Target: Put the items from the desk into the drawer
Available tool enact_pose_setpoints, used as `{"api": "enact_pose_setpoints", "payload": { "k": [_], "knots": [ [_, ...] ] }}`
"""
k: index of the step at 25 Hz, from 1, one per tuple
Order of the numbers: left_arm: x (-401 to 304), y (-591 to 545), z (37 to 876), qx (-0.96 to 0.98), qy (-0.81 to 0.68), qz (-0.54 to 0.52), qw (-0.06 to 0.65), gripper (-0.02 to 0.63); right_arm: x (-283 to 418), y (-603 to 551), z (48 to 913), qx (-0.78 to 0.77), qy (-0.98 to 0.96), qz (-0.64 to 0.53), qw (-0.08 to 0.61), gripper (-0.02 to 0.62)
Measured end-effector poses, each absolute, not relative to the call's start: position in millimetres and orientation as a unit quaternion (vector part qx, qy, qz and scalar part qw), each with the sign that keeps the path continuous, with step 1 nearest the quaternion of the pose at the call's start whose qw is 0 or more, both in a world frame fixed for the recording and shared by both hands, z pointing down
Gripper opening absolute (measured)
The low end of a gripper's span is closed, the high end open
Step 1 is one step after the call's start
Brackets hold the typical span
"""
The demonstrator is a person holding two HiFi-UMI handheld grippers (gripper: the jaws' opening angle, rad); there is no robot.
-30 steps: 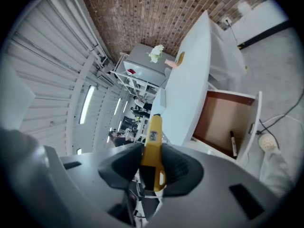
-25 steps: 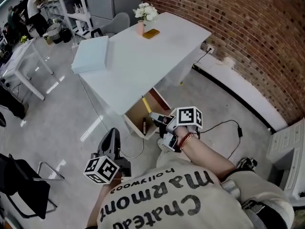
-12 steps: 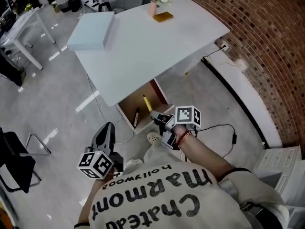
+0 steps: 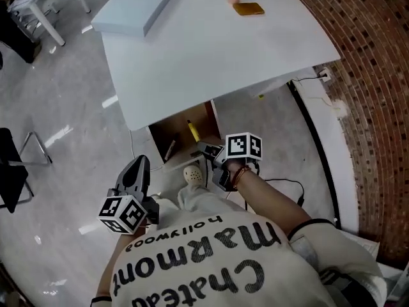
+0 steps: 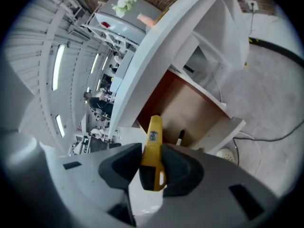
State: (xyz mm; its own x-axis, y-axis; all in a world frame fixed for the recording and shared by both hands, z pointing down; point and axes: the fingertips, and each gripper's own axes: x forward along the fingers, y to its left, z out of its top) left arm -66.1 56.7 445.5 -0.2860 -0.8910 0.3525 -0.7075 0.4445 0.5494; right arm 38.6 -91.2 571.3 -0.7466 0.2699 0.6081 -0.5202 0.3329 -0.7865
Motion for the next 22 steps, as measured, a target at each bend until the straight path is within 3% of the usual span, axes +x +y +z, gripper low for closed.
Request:
{"api": "enact_pose_setpoints", "payload": {
  "k": [12,22],
  "knots": [
    [-59.6,58.0,474.1,0.444,-0.822,-0.130,0.332,0.002,19.5,-104.1,653.4,-0.022,-0.796,0.340,0.500,0.135],
    [-73.5,67.4,496.9,0.414,-0.832,-0.137,0.344,0.002,-8.9,-104.6,689.2,-0.085,-0.818,0.212,0.528,0.135]
  ]
}}
